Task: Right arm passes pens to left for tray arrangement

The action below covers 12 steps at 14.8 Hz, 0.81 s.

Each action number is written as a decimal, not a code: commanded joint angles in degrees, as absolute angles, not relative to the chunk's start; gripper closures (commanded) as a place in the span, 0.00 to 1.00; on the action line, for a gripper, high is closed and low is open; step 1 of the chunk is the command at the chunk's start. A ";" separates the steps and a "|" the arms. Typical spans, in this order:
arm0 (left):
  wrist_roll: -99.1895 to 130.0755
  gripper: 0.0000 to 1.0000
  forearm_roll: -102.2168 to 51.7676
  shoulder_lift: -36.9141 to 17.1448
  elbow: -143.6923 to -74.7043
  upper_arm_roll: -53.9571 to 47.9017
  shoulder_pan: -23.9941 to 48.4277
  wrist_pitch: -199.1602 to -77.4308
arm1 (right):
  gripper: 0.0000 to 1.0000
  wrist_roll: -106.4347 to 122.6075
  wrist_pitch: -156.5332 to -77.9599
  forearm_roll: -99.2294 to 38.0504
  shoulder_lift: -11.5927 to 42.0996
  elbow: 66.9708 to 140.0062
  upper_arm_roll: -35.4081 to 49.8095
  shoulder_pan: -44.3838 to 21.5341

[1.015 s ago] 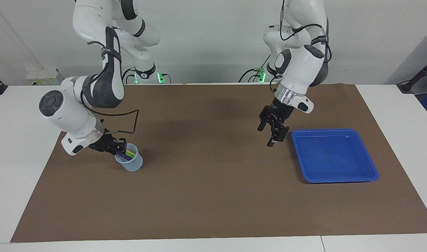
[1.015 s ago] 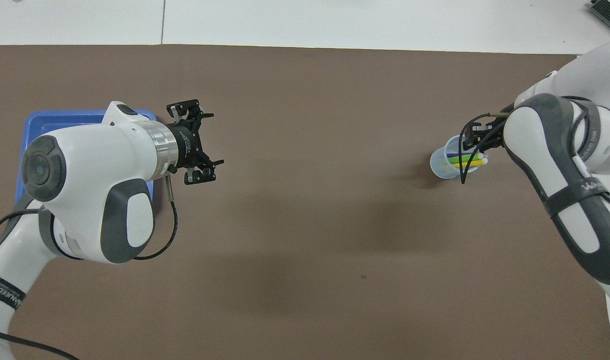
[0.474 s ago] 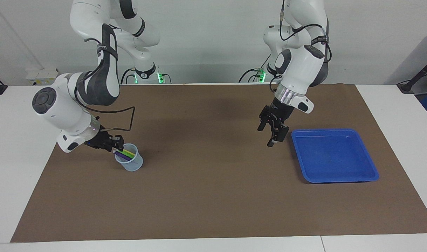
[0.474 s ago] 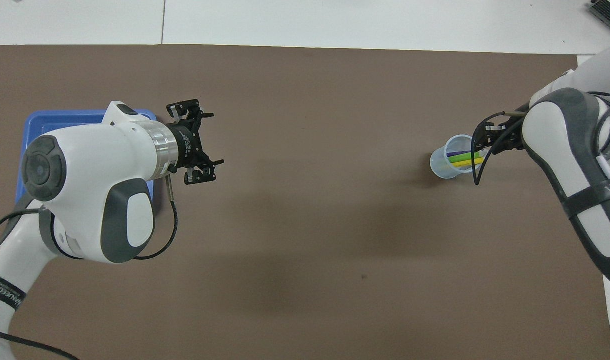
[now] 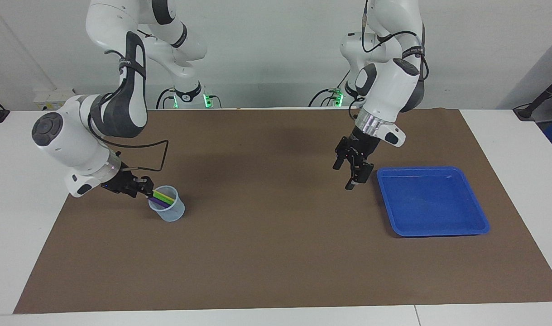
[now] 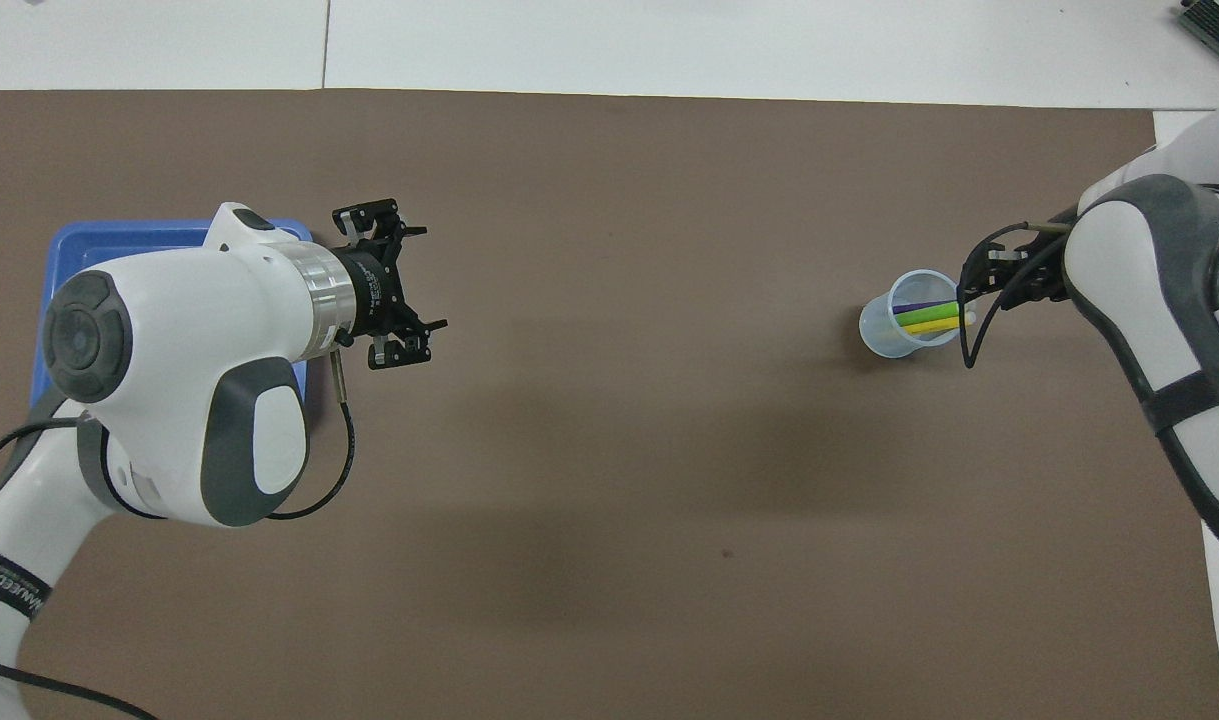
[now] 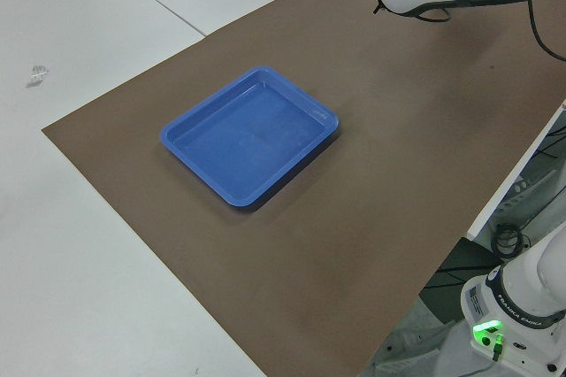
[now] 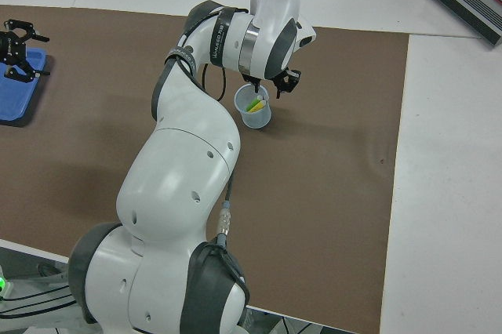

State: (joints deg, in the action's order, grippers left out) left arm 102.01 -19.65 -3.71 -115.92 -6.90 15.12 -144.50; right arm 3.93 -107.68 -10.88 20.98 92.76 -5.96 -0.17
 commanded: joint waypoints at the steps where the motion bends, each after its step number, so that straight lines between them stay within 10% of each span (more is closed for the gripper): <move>1: 101.60 0.00 -20.48 -3.87 -116.10 -7.03 14.59 -145.02 | 0.44 2.46 -109.95 -11.95 19.95 95.10 -5.45 -0.35; 12: 101.60 0.00 -20.48 -3.69 -116.37 -7.12 14.50 -145.02 | 0.69 1.41 -111.18 -12.04 18.72 98.00 -5.01 -0.35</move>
